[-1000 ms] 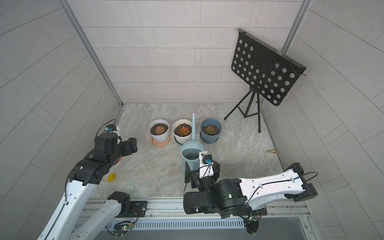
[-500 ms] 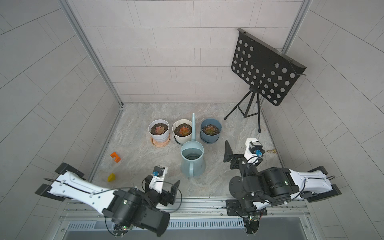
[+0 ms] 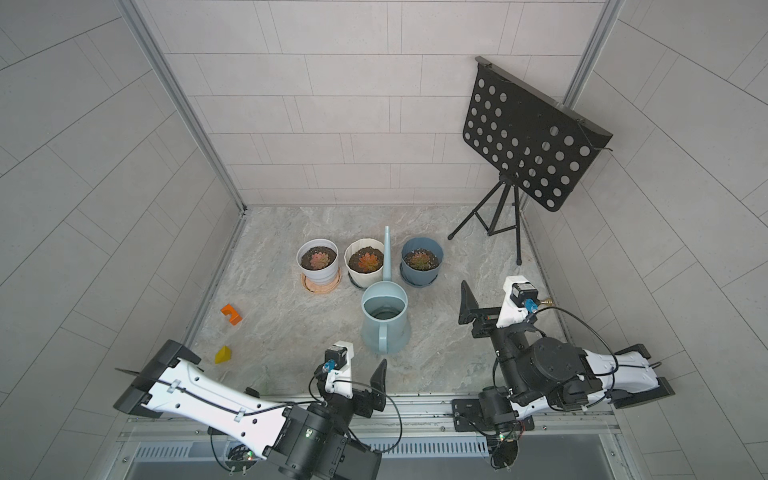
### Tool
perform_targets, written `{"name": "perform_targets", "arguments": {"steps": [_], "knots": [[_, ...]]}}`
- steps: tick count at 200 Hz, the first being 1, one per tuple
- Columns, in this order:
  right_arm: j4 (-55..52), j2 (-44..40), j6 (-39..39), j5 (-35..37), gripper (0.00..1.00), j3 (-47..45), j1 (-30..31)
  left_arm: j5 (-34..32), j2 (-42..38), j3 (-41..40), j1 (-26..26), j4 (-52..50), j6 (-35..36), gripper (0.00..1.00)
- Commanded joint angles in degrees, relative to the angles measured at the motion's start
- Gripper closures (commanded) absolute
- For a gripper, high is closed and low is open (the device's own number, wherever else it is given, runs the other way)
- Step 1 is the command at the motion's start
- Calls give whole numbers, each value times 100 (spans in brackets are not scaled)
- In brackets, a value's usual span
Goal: Water the succulent around the soil edge
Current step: Pick up the watering can from the center of the board.
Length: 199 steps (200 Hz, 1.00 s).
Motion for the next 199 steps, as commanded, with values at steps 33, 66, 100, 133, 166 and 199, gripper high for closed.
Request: {"name": "perform_targets", "arguments": {"steps": [33,66,100,133,166,199], "knots": [[-713,-92,496,997,0,213,15,663,361,-36,635,1554,1385,5],[-783,-188,539,1052,0,210,-1,933,533,-122,980,2022,1825,5],[-818,-223,533,1078,0,254,6,997,681,-138,1267,2205,2140,5],[-827,-301,567,1105,0,220,-4,1036,865,-123,1520,2355,2472,7],[-836,-309,575,1113,0,221,-3,1023,987,-89,1712,2446,2808,16],[-836,-302,573,1113,0,230,-4,1056,936,-213,1881,2632,3024,39]]}}
